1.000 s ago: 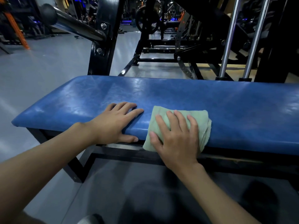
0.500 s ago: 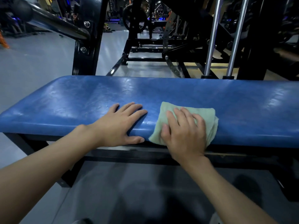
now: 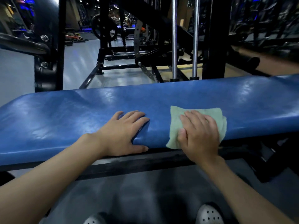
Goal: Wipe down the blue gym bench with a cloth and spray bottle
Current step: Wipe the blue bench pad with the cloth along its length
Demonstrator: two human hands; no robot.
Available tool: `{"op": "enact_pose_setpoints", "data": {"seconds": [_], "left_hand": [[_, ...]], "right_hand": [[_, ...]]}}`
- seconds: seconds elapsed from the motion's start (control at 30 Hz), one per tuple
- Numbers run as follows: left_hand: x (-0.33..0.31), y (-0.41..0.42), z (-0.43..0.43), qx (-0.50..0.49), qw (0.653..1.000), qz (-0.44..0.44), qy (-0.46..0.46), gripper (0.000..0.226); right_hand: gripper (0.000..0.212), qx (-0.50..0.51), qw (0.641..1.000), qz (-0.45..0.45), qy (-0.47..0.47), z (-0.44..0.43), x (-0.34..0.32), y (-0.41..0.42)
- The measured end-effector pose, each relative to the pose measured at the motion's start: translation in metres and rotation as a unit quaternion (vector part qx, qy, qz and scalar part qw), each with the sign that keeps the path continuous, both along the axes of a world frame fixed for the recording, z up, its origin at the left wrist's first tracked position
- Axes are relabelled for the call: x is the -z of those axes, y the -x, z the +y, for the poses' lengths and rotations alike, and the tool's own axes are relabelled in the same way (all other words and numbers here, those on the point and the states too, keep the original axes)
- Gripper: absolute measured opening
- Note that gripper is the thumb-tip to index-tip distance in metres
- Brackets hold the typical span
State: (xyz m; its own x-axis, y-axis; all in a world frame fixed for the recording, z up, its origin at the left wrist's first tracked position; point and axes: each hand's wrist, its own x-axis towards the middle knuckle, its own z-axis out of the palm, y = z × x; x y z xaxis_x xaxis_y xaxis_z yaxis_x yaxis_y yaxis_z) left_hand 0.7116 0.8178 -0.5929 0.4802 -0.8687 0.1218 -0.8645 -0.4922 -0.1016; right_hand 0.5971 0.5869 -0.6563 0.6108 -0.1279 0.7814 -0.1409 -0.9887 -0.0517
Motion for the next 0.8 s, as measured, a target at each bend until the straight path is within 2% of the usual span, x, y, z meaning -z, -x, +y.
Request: {"op": "enact_pose_setpoints", "data": {"seconds": [0.1,0.2,0.27,0.37,0.43,0.5,0.63,0.73,0.8], "left_hand": [[0.0,0.003,-0.022,0.032,0.999,0.005,0.013,0.091],[-0.001,0.007,-0.041,0.042,0.999,0.015,0.018,0.09],[0.0,0.009,-0.051,0.039,0.999,0.009,0.024,0.091],[0.002,0.01,-0.059,0.045,0.999,0.001,0.031,0.09],[0.002,0.009,-0.063,0.053,0.998,0.002,0.037,0.089],[0.003,0.009,-0.069,0.067,0.997,0.005,0.044,0.089],[0.003,0.016,-0.103,0.077,0.996,0.02,0.036,0.096],[0.001,0.023,-0.137,0.091,0.995,0.025,0.019,0.095],[0.0,0.026,-0.153,0.106,0.994,0.028,0.017,0.09]], "right_hand": [[0.044,0.046,0.998,-0.039,-0.024,-0.04,-0.001,0.012],[0.039,0.131,0.983,-0.083,-0.096,-0.025,0.002,0.004],[0.038,0.145,0.979,-0.079,-0.118,-0.013,0.004,-0.001],[0.046,0.065,0.998,-0.016,-0.011,-0.04,0.003,0.016],[0.051,0.053,0.998,0.006,0.023,-0.075,-0.001,0.031],[0.051,0.081,0.997,0.002,-0.014,-0.1,-0.003,0.038],[0.044,0.163,0.981,-0.063,-0.087,-0.079,0.007,0.023],[0.047,0.083,0.996,-0.034,-0.022,-0.096,0.008,0.035],[0.049,0.072,0.997,-0.025,0.004,-0.129,0.002,0.05]]}}
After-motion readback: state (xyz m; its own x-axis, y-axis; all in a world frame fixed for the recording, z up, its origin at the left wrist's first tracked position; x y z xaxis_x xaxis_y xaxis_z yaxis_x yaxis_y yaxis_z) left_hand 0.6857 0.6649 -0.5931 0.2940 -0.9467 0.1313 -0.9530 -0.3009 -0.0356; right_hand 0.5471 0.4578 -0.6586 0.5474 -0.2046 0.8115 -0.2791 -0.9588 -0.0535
